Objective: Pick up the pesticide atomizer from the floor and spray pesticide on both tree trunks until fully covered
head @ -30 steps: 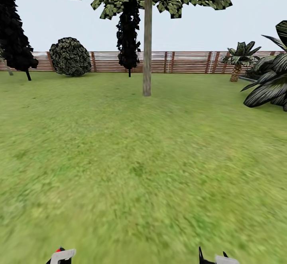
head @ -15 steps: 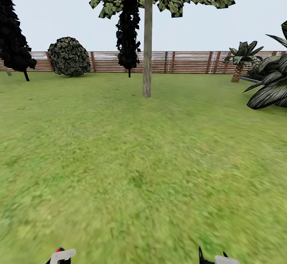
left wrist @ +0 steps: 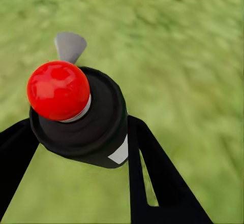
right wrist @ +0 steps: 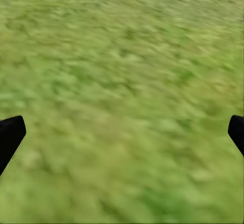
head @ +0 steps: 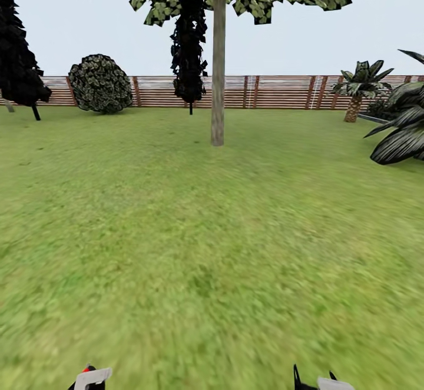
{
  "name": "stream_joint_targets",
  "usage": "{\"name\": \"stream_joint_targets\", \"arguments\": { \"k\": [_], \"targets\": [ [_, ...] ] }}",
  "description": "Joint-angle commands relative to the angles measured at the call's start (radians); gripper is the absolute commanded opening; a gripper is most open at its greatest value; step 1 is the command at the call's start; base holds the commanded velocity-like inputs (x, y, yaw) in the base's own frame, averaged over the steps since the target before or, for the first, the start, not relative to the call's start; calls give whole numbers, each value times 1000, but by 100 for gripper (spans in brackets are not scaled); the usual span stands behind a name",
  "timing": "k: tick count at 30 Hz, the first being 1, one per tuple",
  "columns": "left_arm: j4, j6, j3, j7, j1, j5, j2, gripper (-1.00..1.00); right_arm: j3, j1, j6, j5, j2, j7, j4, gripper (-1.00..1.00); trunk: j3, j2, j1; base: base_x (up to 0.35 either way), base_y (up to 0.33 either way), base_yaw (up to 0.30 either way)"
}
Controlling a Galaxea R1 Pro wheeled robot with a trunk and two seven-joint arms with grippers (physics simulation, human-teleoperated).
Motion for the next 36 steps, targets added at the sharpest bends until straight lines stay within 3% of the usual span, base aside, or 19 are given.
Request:
{"name": "stream_joint_targets", "arguments": {
  "k": [1, 36],
  "targets": [
    [1, -3, -2, -1, -1, 9, 0, -100, -5, -1, -3, 1, 0, 2, 1, 100, -1, 0, 0, 341, 0, 0],
    [-1, -3, -1, -1, -1, 9, 2, -100, -5, -1, -3, 1, 0, 3, 1, 100, -1, 0, 0, 341, 0, 0]
  ]
}}
